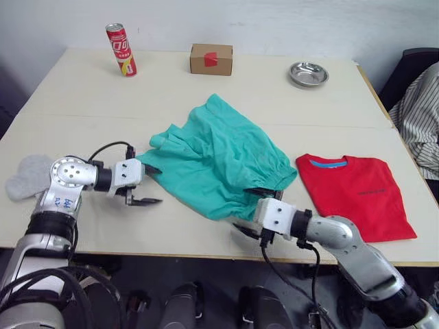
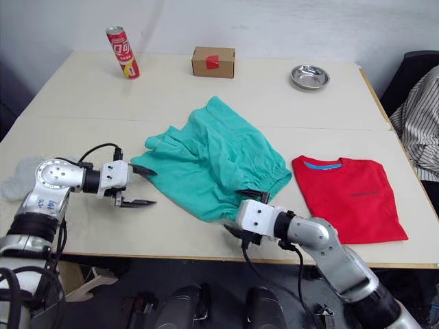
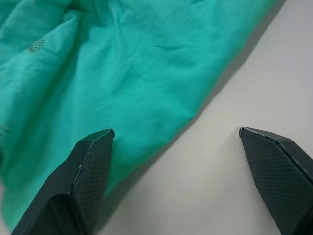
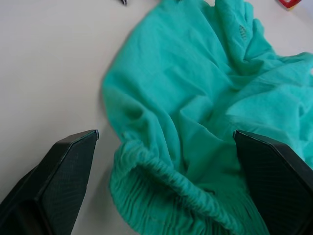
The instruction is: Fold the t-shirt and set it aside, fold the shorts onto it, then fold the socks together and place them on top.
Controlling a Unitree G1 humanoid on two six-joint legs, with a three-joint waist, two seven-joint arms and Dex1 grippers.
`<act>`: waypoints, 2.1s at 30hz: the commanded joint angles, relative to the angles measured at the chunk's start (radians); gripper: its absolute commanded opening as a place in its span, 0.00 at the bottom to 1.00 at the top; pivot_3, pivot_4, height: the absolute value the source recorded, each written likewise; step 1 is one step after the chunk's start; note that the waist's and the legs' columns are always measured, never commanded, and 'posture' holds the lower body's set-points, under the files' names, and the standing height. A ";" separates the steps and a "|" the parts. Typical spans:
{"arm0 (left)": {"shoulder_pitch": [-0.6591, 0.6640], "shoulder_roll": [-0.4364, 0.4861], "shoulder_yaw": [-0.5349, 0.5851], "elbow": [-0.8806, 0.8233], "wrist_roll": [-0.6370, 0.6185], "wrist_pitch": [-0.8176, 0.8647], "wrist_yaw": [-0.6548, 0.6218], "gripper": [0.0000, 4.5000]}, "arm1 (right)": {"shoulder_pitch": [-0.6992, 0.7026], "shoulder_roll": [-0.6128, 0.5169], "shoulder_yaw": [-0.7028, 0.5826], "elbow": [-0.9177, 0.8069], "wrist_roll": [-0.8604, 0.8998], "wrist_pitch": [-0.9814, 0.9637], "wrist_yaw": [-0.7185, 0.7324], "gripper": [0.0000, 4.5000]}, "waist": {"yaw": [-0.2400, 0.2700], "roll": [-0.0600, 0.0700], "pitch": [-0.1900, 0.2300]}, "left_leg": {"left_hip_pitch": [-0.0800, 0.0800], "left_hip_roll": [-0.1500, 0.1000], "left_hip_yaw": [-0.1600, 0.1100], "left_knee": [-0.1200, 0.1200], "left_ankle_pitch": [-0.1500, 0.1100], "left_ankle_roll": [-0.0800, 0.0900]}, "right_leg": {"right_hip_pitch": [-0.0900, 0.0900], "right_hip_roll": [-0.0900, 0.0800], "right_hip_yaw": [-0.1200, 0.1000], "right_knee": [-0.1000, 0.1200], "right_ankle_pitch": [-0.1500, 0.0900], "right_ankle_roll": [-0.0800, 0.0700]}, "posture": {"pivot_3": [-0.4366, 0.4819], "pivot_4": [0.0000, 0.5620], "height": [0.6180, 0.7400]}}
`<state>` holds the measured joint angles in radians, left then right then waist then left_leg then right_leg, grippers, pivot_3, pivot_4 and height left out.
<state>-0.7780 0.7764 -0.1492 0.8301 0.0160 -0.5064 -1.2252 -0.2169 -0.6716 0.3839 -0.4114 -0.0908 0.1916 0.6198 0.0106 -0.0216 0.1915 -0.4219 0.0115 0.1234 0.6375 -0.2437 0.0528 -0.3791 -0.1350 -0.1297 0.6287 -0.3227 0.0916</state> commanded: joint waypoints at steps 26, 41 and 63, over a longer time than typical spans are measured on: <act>-0.090 -0.136 -0.082 0.466 0.198 0.151 0.016 0.01 | -0.029 0.097 -0.110 0.120 -0.059 -0.133 0.013 0.00 | 0.001 0.025 -0.039 | 0.019 0.001 0.004 -0.004 -0.006 0.001 | 0.012 0.001 0.008 0.001 -0.001 -0.001 | 0.48 0.27 1.00; 0.735 0.139 0.381 -0.910 -0.405 0.910 -0.149 0.01 | -0.159 0.100 -0.173 0.462 0.049 -0.417 0.118 0.00 | -0.071 0.008 -0.014 | 0.016 0.005 0.012 -0.008 -0.006 -0.002 | 0.005 0.002 0.019 -0.001 -0.004 0.000 | 0.48 0.27 1.00; 0.343 0.065 0.242 -0.162 -0.018 -0.108 0.121 0.97 | -0.160 0.102 -0.196 0.514 0.118 -0.510 0.224 0.00 | -0.041 0.012 -0.010 | 0.015 0.004 0.013 -0.011 -0.010 -0.010 | 0.001 0.002 0.017 -0.001 -0.005 -0.002 | 0.48 0.27 1.00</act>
<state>-0.4037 0.8266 0.1211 0.5883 -0.0442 -0.5210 -1.1062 -0.3809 -0.5648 0.2216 0.1532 0.0124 -0.3219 0.8574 -0.0308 -0.0101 0.1816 -0.4067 0.0158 0.1377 0.6266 -0.2538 0.0433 -0.3778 -0.1331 -0.1126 0.6280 -0.3276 0.0892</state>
